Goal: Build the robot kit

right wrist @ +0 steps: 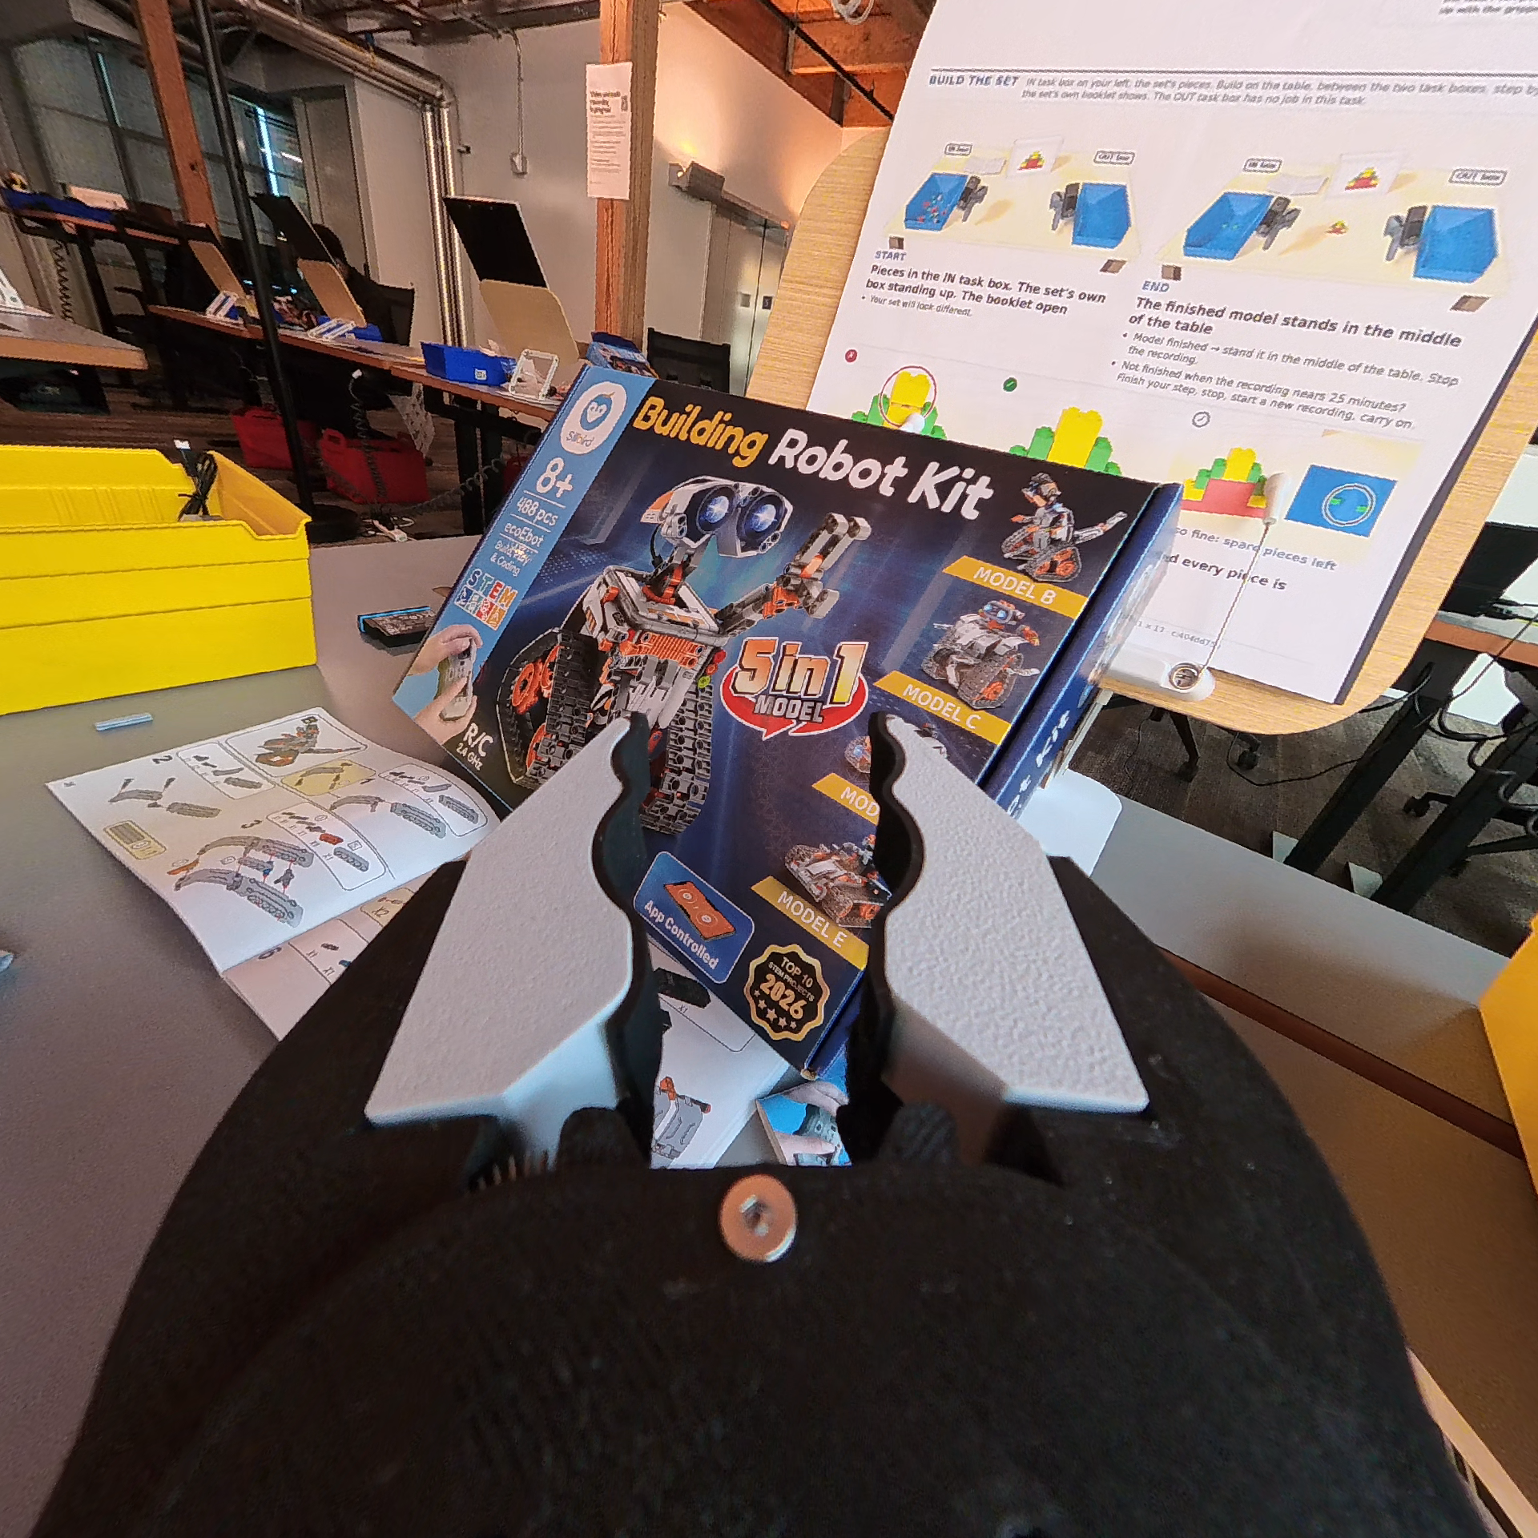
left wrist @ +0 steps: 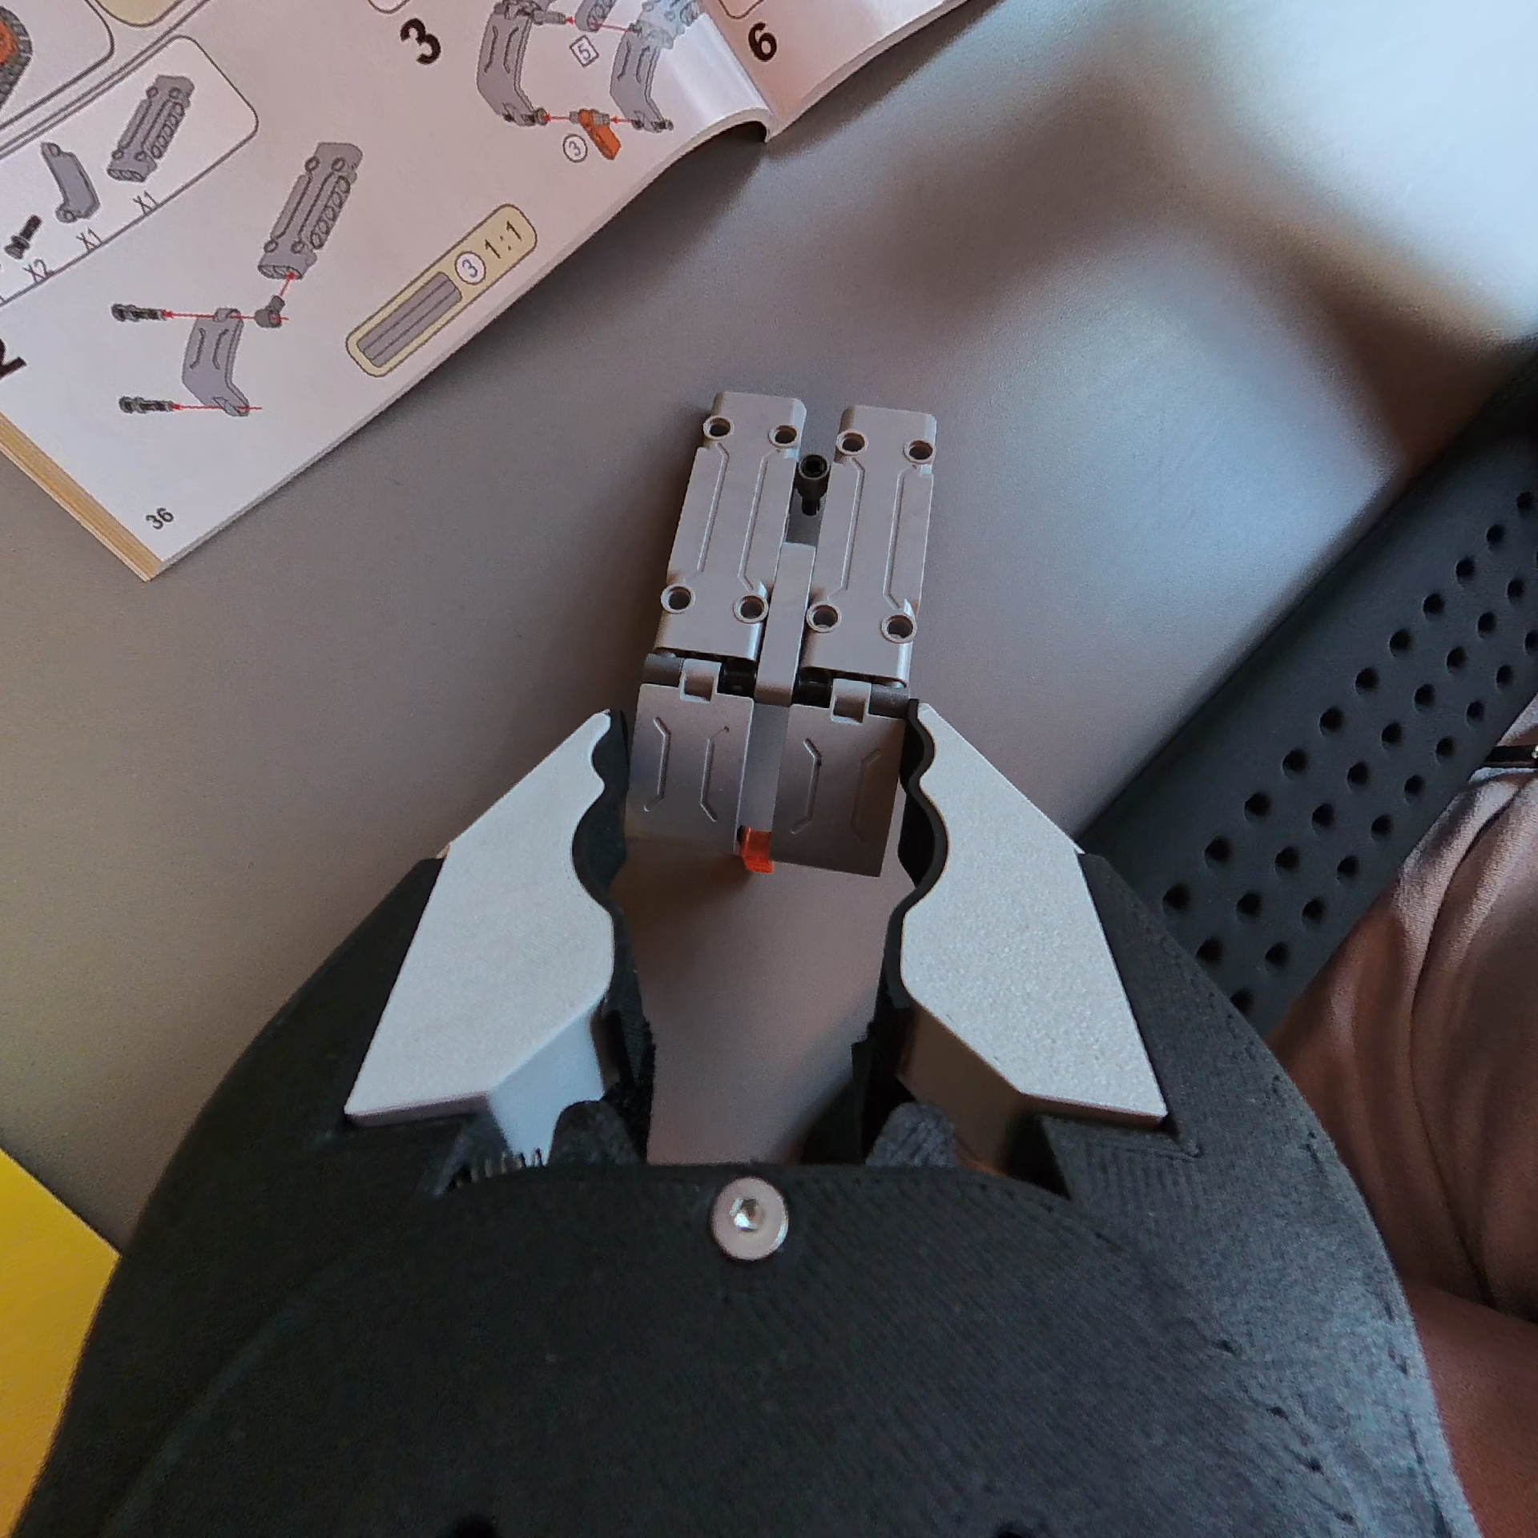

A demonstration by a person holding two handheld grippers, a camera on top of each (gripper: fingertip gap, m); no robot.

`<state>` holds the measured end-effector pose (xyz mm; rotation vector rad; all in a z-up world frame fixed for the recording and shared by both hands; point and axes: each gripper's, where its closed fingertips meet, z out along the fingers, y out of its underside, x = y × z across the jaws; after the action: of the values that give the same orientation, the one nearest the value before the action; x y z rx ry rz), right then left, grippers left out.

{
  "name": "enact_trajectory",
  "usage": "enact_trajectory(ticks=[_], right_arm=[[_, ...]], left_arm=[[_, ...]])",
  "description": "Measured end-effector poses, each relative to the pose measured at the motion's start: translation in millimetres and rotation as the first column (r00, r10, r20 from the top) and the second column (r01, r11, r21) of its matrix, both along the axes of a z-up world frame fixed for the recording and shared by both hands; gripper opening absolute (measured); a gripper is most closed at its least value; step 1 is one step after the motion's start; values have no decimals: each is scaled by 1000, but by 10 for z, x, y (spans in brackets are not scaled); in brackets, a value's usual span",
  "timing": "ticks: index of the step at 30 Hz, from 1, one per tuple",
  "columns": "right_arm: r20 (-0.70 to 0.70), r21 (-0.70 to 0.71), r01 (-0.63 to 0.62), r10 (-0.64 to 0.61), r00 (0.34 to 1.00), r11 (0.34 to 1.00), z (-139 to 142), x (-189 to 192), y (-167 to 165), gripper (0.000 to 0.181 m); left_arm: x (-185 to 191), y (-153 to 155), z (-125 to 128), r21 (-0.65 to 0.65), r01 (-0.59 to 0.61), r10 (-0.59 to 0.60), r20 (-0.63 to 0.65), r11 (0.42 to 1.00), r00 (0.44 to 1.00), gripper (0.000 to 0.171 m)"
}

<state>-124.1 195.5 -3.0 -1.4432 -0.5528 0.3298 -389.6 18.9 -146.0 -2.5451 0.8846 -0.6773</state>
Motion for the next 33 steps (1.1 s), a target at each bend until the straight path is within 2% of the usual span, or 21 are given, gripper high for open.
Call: enact_trajectory(ticks=[8, 15, 21, 23, 26, 28, 33], right_arm=[[2, -1, -1, 1, 1000, 1000, -3, -4, 4, 51], [-1, -2, -2, 2, 1000, 1000, -5, -4, 9, 51], [3, 4, 0, 0, 1000, 1000, 14, -1, 4, 51], [2, 7, 3, -3, 1000, 1000, 30, 12, 1, 51], [-2, 13, 10, -10, 1000, 1000, 51, 40, 0, 51], [-3, 15, 15, -15, 1000, 1000, 62, 61, 2, 52], [7, 35, 25, -25, 1000, 999, 115, 90, -22, 52]], left_arm=[[-15, 60, -1, 38, -9, 10, -27, 999, 1000, 65], [-95, 201, -3, 171, 11, 17, -159, 985, 987, 65], [-115, 279, -5, 314, 126, -17, -328, 941, 944, 65], [-85, 274, -5, 325, 136, -24, -326, 936, 945, 65], [-85, 268, -6, 335, 118, -8, -313, 935, 950, 86], [-102, 255, 5, 345, 104, 8, -307, 933, 952, 92], [-43, 139, 133, 387, 81, 8, -222, 919, 975, 95]])
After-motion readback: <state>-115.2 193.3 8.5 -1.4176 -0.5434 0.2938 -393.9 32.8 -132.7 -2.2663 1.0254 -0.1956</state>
